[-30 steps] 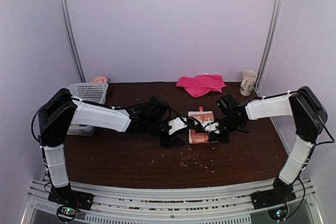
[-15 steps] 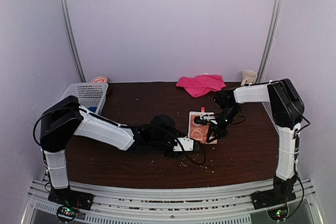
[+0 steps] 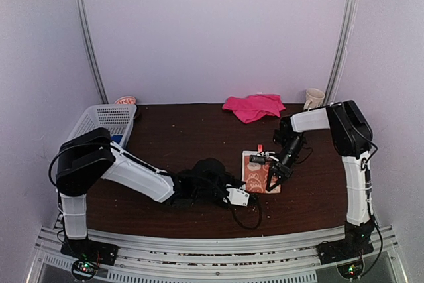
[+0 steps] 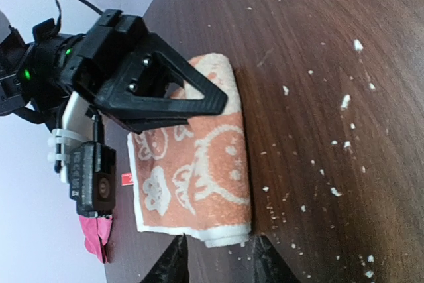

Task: Roll the towels
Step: Roll the towel at the center of the board.

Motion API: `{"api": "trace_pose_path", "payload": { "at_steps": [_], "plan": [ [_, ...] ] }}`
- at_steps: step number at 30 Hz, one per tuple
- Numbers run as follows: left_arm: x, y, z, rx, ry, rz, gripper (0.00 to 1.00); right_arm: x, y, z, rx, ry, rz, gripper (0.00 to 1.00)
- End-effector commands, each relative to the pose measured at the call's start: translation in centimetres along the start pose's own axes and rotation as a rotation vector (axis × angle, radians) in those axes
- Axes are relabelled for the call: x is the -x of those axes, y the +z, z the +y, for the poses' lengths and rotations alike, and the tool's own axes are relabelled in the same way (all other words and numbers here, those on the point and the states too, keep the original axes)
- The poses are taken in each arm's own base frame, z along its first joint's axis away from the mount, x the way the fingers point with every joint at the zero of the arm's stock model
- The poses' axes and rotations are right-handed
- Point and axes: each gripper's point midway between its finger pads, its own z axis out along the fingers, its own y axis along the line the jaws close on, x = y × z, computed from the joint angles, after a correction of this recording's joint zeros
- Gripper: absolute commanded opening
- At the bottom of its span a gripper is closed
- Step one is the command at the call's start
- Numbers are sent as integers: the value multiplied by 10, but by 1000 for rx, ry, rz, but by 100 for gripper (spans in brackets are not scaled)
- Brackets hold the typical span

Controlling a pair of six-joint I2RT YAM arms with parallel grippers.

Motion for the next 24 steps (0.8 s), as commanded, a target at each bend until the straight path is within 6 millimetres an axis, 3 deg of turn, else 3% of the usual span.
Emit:
{"api": "trace_pose_path", "payload": {
  "at_steps": [1,4,10,17,24],
  "plan": [
    [4,9,-12,14,83,-11,33,-10,8,-2,37,54,29,3],
    [7,11,-24,-2,116,-18,32,-10,9,-4,40,60,31,3],
    [5,19,-28,10,131,-18,31,-12,10,-7,42,62,36,2],
    [-22,43,-33,-5,91,77,31,-14,10,-6,44,58,39,2],
    [-30,43,-40,-15,92,87,31,-20,16,-4,62,63,54,0]
  ]
}}
